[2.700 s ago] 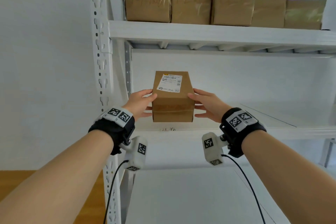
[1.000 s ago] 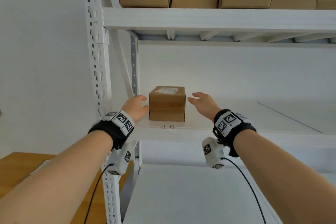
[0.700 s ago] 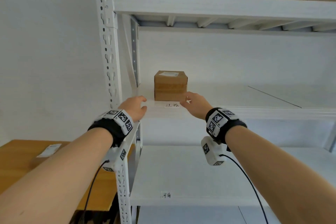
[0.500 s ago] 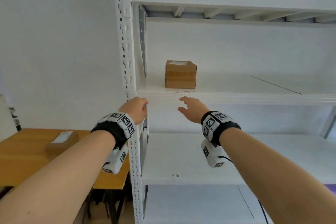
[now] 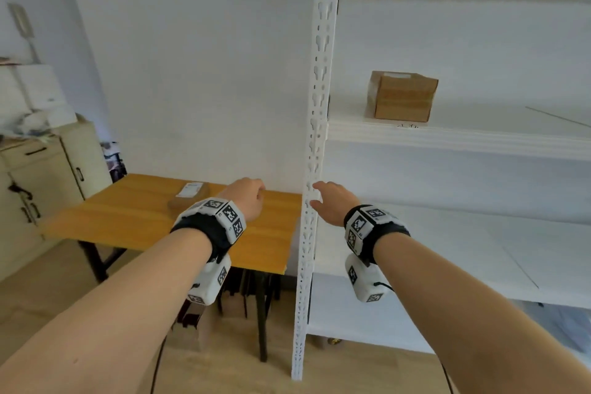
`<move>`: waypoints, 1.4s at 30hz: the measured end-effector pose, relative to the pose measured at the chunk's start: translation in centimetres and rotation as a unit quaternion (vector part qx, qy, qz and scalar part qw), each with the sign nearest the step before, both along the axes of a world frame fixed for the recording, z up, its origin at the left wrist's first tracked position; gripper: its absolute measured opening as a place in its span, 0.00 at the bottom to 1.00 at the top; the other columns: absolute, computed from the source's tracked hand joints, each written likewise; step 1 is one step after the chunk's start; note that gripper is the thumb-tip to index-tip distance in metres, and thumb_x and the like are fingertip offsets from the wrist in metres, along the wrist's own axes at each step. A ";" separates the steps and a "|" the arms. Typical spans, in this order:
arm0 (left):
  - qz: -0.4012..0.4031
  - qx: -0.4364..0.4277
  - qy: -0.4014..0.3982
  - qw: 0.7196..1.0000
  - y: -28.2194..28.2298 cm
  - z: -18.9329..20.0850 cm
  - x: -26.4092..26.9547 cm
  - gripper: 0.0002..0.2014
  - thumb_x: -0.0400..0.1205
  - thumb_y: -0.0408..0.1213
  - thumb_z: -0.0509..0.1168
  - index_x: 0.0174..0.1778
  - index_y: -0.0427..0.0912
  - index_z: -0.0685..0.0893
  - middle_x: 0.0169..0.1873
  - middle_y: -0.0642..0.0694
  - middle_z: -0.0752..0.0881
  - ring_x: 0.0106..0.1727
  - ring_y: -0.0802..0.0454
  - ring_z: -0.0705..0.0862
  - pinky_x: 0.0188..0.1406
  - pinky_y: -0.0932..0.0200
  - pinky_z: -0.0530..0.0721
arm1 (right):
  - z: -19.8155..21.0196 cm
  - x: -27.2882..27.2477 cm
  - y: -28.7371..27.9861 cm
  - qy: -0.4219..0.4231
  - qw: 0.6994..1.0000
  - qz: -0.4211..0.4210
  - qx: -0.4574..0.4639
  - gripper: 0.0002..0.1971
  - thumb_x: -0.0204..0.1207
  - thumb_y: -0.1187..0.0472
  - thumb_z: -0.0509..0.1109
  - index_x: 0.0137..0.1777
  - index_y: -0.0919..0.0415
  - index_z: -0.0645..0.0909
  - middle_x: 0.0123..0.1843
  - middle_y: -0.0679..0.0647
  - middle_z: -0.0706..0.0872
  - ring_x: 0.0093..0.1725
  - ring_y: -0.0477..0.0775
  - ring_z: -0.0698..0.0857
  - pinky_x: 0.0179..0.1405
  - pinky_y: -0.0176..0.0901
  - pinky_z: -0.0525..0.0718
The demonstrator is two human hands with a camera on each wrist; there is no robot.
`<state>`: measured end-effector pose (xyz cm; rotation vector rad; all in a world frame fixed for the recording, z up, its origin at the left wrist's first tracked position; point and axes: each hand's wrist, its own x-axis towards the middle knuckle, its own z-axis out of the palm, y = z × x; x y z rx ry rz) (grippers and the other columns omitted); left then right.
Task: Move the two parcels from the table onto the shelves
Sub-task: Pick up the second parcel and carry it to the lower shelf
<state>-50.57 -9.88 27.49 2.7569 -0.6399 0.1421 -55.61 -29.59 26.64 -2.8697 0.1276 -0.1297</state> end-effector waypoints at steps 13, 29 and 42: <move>0.053 0.155 0.038 0.986 8.5 -7.9 9.1 0.17 0.84 0.34 0.55 0.68 0.43 0.77 0.64 0.43 0.81 0.62 0.43 0.81 0.56 0.46 0.85 | -7.7 12.7 9.0 0.063 0.993 0.096 -0.001 0.25 0.84 0.53 0.56 0.79 0.60 0.66 0.79 0.59 0.72 0.75 0.61 0.75 0.70 0.55 0.78; 0.112 0.128 0.117 0.979 15.4 -13.6 24.2 0.19 0.85 0.36 0.55 0.73 0.45 0.74 0.68 0.44 0.79 0.64 0.44 0.81 0.60 0.46 0.84 | -15.0 29.8 16.3 0.139 0.979 0.141 0.041 0.26 0.85 0.53 0.55 0.83 0.56 0.60 0.83 0.56 0.65 0.79 0.60 0.70 0.73 0.54 0.75; 0.087 0.092 0.186 0.974 25.0 -18.3 40.6 0.18 0.85 0.36 0.54 0.72 0.43 0.75 0.63 0.43 0.82 0.55 0.45 0.84 0.52 0.50 0.85 | -19.1 43.7 25.7 0.186 0.975 0.080 0.088 0.24 0.85 0.55 0.56 0.79 0.59 0.65 0.81 0.59 0.69 0.77 0.62 0.72 0.73 0.55 0.76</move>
